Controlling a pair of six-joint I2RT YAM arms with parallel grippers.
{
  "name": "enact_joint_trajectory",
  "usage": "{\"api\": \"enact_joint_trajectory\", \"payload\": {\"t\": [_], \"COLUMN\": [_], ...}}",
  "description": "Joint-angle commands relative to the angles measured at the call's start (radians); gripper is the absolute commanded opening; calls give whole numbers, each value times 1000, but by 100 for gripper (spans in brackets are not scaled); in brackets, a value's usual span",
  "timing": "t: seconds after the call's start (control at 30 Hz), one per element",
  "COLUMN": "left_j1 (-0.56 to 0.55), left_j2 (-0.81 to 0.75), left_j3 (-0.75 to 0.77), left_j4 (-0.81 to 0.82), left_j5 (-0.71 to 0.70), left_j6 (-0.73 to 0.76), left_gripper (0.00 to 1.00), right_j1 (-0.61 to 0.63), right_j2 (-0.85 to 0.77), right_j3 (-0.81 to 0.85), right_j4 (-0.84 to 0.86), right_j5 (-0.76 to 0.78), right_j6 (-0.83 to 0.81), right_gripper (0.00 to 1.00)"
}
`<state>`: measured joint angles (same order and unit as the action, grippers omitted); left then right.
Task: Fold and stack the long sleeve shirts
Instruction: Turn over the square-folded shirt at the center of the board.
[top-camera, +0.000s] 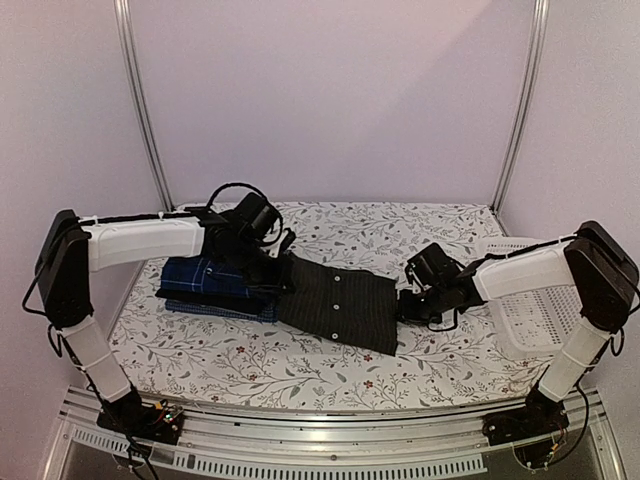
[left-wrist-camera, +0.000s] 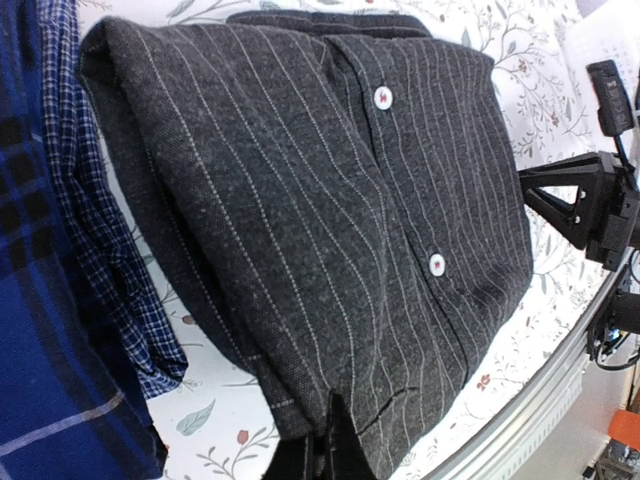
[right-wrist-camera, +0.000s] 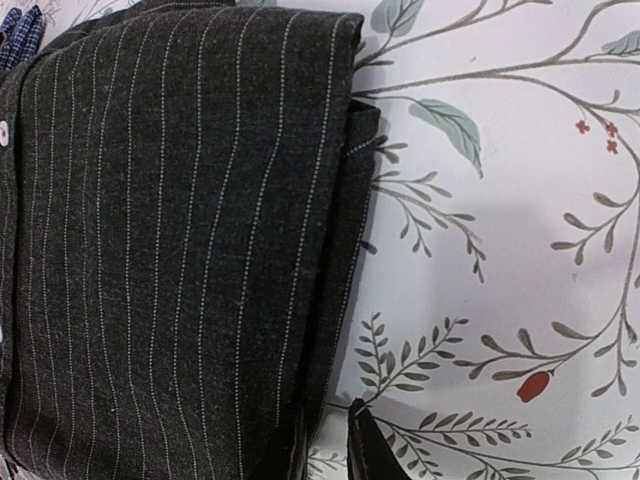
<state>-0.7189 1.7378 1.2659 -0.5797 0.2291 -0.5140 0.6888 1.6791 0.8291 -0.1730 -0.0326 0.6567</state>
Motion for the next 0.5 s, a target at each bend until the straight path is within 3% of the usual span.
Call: {"api": "enact_joint_trajectory", "payload": {"t": [0.0,0.47], "left_j1": [21,22], "left_j2": [-58,-162], "left_j3": [3,53], "left_j4": [-17,-39], "left_j5": [-2,43], "left_j6": [30,89], "left_gripper": [0,0], "right_j1": [28,158], "right_j2": [42,212], "right_j3": [38,204], "right_j4": [5,-29], "right_j5": [25,20], "right_j6": [1,47], "right_gripper": [13,13]}}
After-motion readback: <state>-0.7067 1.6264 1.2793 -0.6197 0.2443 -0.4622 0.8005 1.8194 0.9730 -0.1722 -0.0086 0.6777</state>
